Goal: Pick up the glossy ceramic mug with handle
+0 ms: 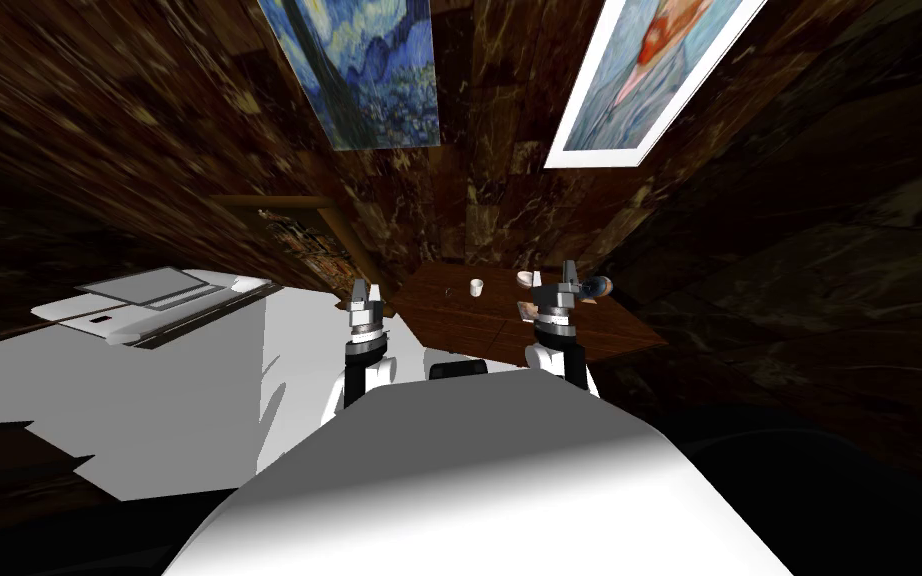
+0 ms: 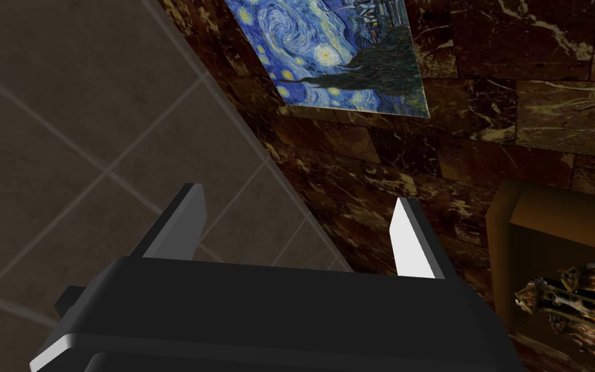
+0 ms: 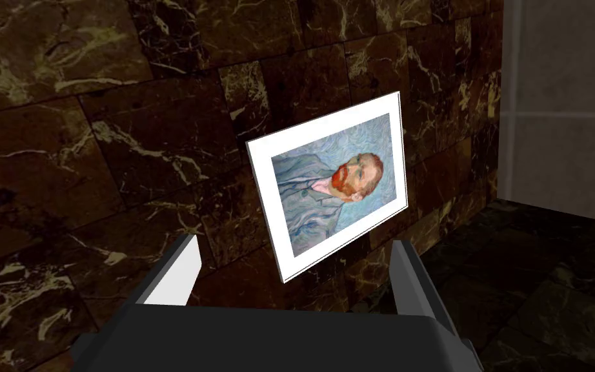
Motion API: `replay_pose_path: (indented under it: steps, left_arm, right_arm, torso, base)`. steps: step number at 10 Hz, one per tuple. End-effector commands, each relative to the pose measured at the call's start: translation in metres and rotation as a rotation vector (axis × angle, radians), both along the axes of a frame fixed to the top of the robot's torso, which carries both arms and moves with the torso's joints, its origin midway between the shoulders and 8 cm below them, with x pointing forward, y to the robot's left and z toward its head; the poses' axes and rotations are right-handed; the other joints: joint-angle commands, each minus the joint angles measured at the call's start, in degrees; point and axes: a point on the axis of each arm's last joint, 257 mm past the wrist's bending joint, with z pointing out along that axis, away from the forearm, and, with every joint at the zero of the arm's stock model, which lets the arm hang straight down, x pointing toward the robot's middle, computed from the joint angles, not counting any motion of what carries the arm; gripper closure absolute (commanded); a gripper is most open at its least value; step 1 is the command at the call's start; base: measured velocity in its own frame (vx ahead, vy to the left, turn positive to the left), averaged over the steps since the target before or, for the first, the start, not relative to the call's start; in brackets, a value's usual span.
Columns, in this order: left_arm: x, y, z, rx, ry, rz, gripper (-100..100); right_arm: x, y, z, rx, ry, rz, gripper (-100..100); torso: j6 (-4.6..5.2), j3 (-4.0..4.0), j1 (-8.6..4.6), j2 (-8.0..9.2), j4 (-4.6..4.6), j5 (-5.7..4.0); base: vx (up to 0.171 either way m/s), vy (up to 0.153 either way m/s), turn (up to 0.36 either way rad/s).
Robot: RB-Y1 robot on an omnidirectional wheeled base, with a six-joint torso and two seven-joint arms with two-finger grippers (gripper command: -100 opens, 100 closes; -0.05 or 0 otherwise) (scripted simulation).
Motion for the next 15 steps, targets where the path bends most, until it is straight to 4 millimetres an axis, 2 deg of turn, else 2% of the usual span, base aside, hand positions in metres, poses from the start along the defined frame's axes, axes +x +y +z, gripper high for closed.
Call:
replay_pose_path:
  steps: [1, 7, 15]
  left_arm:
    - [0.000, 0.000, 0.000, 0.000, 0.000, 0.000, 0]
    - [0.000, 0.000, 0.000, 0.000, 0.000, 0.000, 0]
    - [0.000, 0.000, 0.000, 0.000, 0.000, 0.000, 0]
  right_arm:
    - [0.003, 0.003, -0.006, -0.063, 0.024, 0.001, -100]
    - [0.015, 0.010, -0.031, -0.315, 0.112, -0.008, -100]
    - [0.027, 0.010, -0.066, -0.658, 0.205, -0.024, -100]
  torso:
    - [0.00, 0.00, 0.00, 0.00, 0.00, 0.00]
    - [0.00, 0.10, 0.14, 0.16, 0.04, 0.04]
    - [0.00, 0.10, 0.13, 0.16, 0.04, 0.03]
  base:
    - [-0.018, 0.019, 0.002]
    - [-0.040, 0.047, -0.009]
    - [-0.048, 0.047, -0.019]
